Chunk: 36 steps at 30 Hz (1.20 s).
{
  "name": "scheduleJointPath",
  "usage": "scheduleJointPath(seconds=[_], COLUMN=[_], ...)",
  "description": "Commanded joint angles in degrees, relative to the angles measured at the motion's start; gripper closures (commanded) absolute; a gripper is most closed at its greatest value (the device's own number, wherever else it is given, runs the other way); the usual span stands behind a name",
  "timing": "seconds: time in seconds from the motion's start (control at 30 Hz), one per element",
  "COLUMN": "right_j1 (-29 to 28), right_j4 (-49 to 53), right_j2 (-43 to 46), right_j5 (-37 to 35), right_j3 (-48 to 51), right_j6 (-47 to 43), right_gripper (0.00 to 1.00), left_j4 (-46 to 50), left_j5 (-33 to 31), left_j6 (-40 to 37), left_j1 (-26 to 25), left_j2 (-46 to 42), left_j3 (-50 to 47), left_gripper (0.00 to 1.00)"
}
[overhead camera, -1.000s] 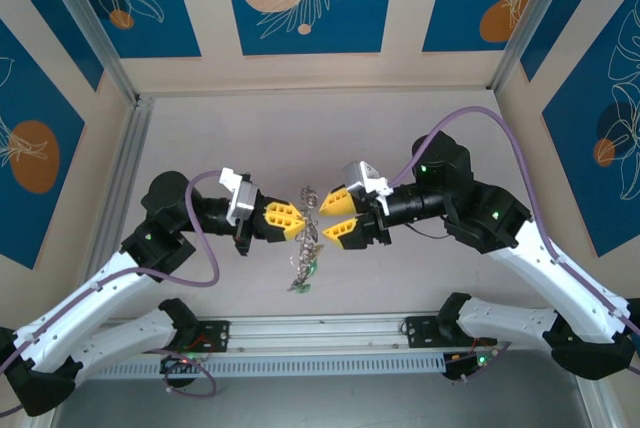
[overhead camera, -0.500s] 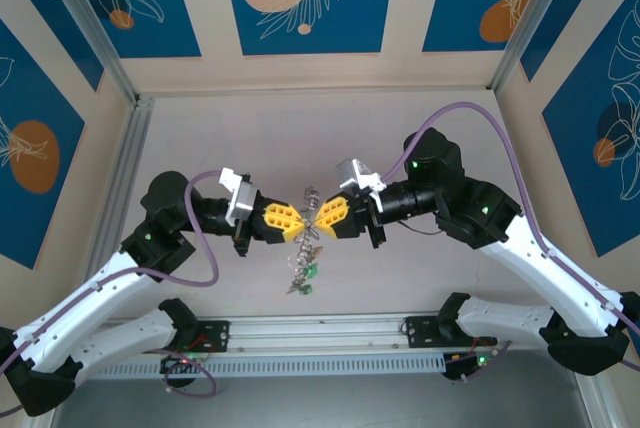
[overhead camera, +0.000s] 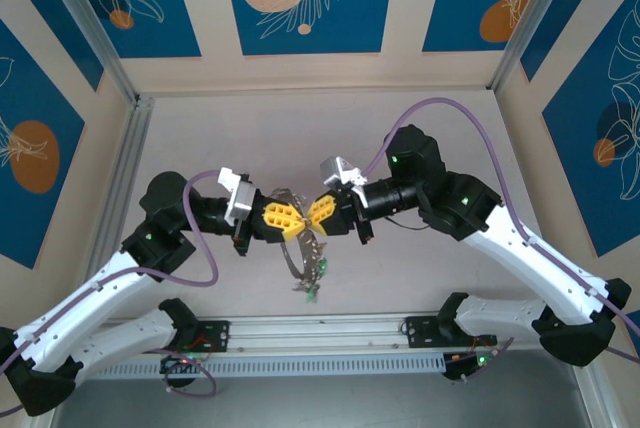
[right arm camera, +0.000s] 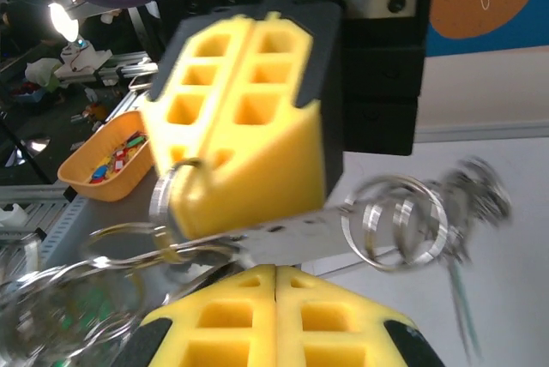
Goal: Put the keys on the keyring
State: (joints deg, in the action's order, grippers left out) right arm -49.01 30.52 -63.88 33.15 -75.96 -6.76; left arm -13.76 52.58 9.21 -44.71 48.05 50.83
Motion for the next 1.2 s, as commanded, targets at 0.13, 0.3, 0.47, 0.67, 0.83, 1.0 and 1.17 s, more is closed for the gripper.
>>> scheduleJointPath(seconds=[0.13,0.3,0.47,0.67,0.83,1.0,1.17], right_j1=[0.4,0.2,-0.2,-1.0,-3.1,-4.4,-5.2], right_j4=[-0.5,-2.5,-4.2,-2.4,-5.8,-8.8,-10.8], right_j2=[-0.1,3.3,8.2,9.5,11.3,10.7,8.8], right_j5=[-0.4,-0.9,-2.9,-4.6,-5.9,-5.6,-5.6], right_j3=[-0.7,1.4,3.9,4.1,6.0,6.8,6.7], right_j6=[1.5,0.9,0.6,-0.4,-0.7,-0.6,0.1], right_gripper=[1.00,0.97,0.81,0.61,0.58,0.58,0.58], left_j4=[-4.5,-2.8,-0.4,2.6,4.2,2.6,0.8], left_j5=[1.6,1.4,1.6,4.2,4.8,5.3,5.4], left_j6=[1.1,0.2,-1.3,-1.9,-2.1,-0.6,0.7], left_j1=[0.0,0.0,0.0,0.0,0.0,0.0,0.0], left_j2=[-0.8,-1.4,-2.0,-1.1,-1.1,-0.7,-0.3], left_j3=[0.5,0.8,0.9,2.8,3.3,3.0,2.3], left_gripper=[1.00,1.00,1.00,1.00,1.00,1.00,1.00])
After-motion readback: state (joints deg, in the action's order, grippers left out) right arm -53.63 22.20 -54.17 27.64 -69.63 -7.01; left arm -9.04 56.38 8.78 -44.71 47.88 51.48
